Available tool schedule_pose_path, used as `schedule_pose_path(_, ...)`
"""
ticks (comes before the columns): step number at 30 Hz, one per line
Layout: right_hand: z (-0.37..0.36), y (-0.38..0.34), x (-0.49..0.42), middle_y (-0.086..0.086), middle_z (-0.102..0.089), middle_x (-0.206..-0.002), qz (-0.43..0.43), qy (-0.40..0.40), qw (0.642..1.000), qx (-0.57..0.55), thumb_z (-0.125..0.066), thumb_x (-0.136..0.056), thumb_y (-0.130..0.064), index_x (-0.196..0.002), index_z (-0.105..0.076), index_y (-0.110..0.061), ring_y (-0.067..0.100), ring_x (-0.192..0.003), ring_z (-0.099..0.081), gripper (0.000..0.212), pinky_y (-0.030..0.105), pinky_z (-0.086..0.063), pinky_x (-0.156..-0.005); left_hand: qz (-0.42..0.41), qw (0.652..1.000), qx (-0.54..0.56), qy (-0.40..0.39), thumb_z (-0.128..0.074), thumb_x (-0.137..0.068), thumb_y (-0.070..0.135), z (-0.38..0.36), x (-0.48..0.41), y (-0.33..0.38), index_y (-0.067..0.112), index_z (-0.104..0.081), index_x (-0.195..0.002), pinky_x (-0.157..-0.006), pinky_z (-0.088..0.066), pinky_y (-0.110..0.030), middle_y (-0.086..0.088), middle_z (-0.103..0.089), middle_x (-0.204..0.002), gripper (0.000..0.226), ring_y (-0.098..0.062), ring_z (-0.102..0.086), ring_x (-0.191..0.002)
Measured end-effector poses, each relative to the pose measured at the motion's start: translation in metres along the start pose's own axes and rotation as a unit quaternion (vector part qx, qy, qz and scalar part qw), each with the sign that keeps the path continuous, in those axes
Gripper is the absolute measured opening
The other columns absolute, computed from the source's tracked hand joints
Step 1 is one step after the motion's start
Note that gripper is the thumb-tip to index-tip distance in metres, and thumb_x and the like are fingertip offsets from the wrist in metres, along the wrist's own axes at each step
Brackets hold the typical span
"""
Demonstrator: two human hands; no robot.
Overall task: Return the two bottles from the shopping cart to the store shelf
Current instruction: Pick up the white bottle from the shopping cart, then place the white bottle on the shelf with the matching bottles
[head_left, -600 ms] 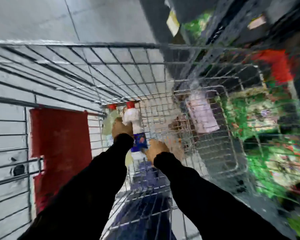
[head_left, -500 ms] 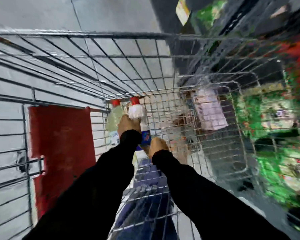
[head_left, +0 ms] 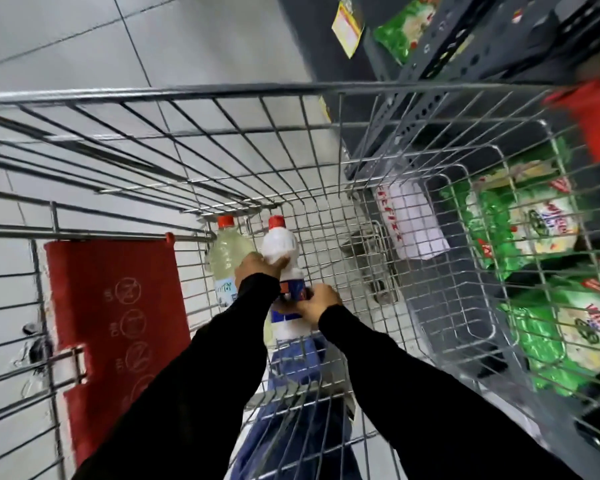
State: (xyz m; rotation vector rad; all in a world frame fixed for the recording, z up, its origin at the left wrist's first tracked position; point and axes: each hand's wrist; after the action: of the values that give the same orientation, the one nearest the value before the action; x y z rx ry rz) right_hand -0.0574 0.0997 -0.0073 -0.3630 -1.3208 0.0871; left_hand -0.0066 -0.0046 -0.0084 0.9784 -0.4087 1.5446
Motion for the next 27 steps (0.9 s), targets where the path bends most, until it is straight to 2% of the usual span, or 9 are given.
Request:
schedule_pose_path(5,0.019,0.017,0.025,0.017,-0.074,-0.103,0.025,-0.027,0.997,-0.065,-0.086,-0.048,-0.038,-0.073,-0.068,-0.019,0.032,-0.098,-0.069,0.036,0.046,-0.055,-0.091,0.013,0.969,0.21,-0.132,-0.071,-0.074,0.04,0.005,0.028,0.002,-0.004,-0.062,-0.108,-0.052,-0.049,-0.024,-0.015,-0.062,-0.098,0.057,-0.026,-0.061,-0.073)
schedule_pose_path(9,0.046,0.01,0.055,0.013,-0.074,-0.106,0.044,-0.054,0.995,-0.069,-0.087,-0.036,-0.041,-0.084,-0.069,-0.017,0.031,-0.101,-0.069,0.056,0.049,-0.054,-0.093,-0.023,0.943,0.3,-0.145,-0.081,-0.031,0.062,-0.001,0.038,-0.003,0.013,-0.069,-0.072,-0.086,-0.054,-0.055,-0.022,-0.072,-0.099,0.064,-0.036,-0.069,-0.091)
schedule_pose_path(12,0.068,0.005,0.081,0.015,-0.075,-0.103,0.062,-0.049,0.994,-0.076,-0.091,-0.034,-0.039,-0.087,-0.071,-0.01,0.032,-0.099,-0.07,0.064,0.05,-0.053,-0.095,-0.073,0.938,0.299,-0.161,-0.075,-0.046,0.065,0.014,0.076,0.021,0.006,-0.069,-0.096,-0.091,-0.053,-0.045,-0.017,-0.07,-0.096,0.077,-0.029,-0.067,-0.085)
schedule_pose_path(14,0.083,-0.001,0.112,0.011,-0.073,-0.094,0.086,-0.046,0.992,-0.078,-0.09,-0.053,-0.027,-0.077,-0.068,-0.015,0.028,-0.094,-0.068,0.035,0.048,-0.052,-0.097,-0.111,0.938,0.273,-0.185,-0.064,-0.067,0.063,0.025,0.106,0.037,-0.005,-0.056,-0.114,-0.075,-0.056,-0.032,-0.019,-0.066,-0.094,0.083,-0.023,-0.063,-0.07)
schedule_pose_path(16,0.098,-0.002,0.14,0.01,-0.071,-0.092,0.12,-0.028,0.989,-0.084,-0.085,-0.063,-0.019,-0.074,-0.067,-0.018,0.024,-0.091,-0.064,0.022,0.048,-0.051,-0.099,-0.152,0.918,0.306,-0.201,-0.056,-0.084,0.046,0.03,0.131,0.052,-0.01,-0.051,-0.119,-0.047,-0.049,-0.012,-0.019,-0.064,-0.082,0.067,-0.009,-0.058,-0.049)
schedule_pose_path(18,0.113,-0.003,0.17,0.015,-0.071,-0.1,0.152,-0.01,0.984,-0.094,-0.086,-0.06,-0.024,-0.083,-0.069,-0.014,0.023,-0.09,-0.063,0.03,0.052,-0.048,-0.1,-0.178,0.891,0.344,-0.235,-0.049,-0.093,0.023,0.034,0.16,0.066,0.0,-0.053,-0.121,-0.039,-0.04,-0.003,-0.005,-0.068,-0.066,0.037,-0.001,-0.059,-0.042)
schedule_pose_path(20,0.129,0.003,0.2,0.019,-0.07,-0.104,0.188,-0.029,0.973,-0.133,-0.081,-0.061,-0.021,-0.092,-0.069,-0.012,0.024,-0.089,-0.064,0.035,0.051,-0.05,-0.096,-0.176,0.853,0.391,-0.298,-0.046,-0.094,0.014,0.033,0.184,0.079,0.011,-0.057,-0.112,-0.049,-0.053,-0.013,0.003,-0.07,-0.057,0.022,-0.002,-0.064,-0.047)
schedule_pose_path(23,0.151,0.022,0.236,0.007,-0.071,-0.086,0.236,-0.056,0.947,-0.211,-0.07,-0.073,0.002,-0.093,-0.065,-0.011,0.012,-0.067,-0.07,0.024,0.03,-0.059,-0.07,-0.164,0.825,0.414,-0.348,-0.055,-0.083,0.029,0.032,0.218,0.094,0.008,-0.055,-0.112,-0.063,-0.058,-0.032,-0.012,-0.066,-0.083,0.036,-0.023,-0.066,-0.062)
schedule_pose_path(27,0.166,0.056,0.282,-0.003,-0.075,-0.076,0.281,-0.015,0.927,-0.248,-0.071,-0.071,0.007,-0.089,-0.067,-0.012,0.01,-0.068,-0.071,0.027,0.032,-0.059,-0.074,-0.24,0.796,0.389,-0.396,-0.057,-0.081,0.037,0.027,0.271,0.111,0.009,-0.057,-0.108,-0.06,-0.058,-0.029,-0.009,-0.069,-0.076,0.039,-0.019,-0.067,-0.058)
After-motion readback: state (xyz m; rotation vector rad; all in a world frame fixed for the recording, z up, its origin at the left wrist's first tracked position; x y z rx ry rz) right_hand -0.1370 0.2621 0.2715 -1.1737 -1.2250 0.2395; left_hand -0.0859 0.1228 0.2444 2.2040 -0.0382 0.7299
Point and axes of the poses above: each hand's wrist, its own x-axis away from the middle knuckle, its own z-axis out of the back of the hand, y = z × x
